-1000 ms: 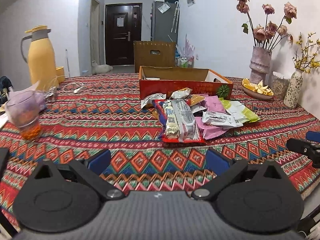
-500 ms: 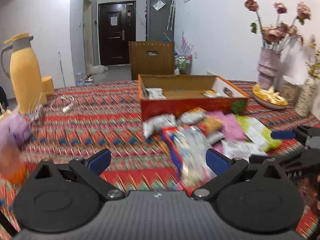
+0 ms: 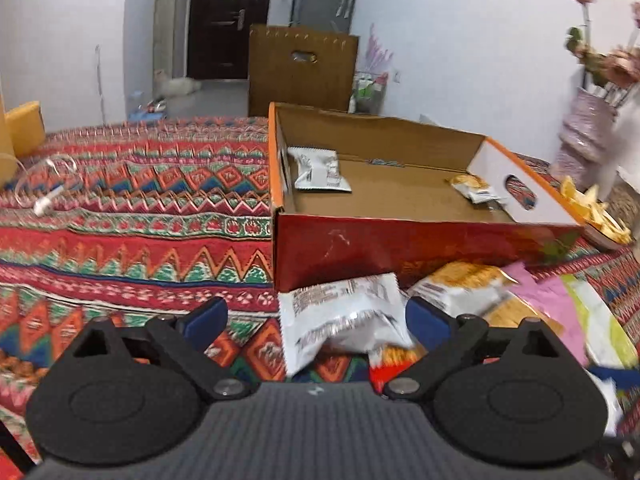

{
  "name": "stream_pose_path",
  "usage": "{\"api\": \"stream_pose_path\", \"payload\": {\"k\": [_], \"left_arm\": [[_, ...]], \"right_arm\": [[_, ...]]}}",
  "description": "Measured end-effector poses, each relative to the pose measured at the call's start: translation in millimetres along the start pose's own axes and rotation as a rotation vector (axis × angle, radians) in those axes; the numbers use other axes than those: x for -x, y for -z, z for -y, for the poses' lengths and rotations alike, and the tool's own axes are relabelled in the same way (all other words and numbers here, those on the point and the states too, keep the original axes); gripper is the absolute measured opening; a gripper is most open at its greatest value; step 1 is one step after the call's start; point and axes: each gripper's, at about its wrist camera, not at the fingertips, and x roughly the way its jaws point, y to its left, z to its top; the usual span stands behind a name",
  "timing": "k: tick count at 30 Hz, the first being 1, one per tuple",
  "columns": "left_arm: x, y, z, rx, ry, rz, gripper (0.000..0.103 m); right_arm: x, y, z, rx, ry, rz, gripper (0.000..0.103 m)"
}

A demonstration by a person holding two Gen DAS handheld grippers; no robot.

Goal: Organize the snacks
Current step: 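Grasp a white packet with the left tool while the right grasps a white printed packet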

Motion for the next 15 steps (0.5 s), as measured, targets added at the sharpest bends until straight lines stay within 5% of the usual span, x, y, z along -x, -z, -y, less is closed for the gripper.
{"api": "stream_pose_path", "payload": {"k": [3, 5, 6, 8, 15], "left_arm": [[-19, 0, -2, 0.043, 0.047, -0.034, 0.097], [-23, 2, -2, 0.053, 0.043, -0.035, 0.076], [-22, 3, -2, 0.045, 0.037, -0.028, 0.076], [-15, 4, -3, 0.053, 0.043, -0.012, 0.057], [55, 10, 1, 0.045, -0.025, 0.059, 0.052]], "right_arm": [[4, 0, -3, 0.006, 0.015, 0.014, 0.065], [7, 1, -4, -0.002, 0.007, 0.016, 0.065], [8, 1, -5, -0.008, 0.002, 0.017, 0.065], [12, 2, -6, -0.015, 0.002, 0.025, 0.064], [30, 11, -14, -0.040, 0.050, 0.044, 0.062]]}}
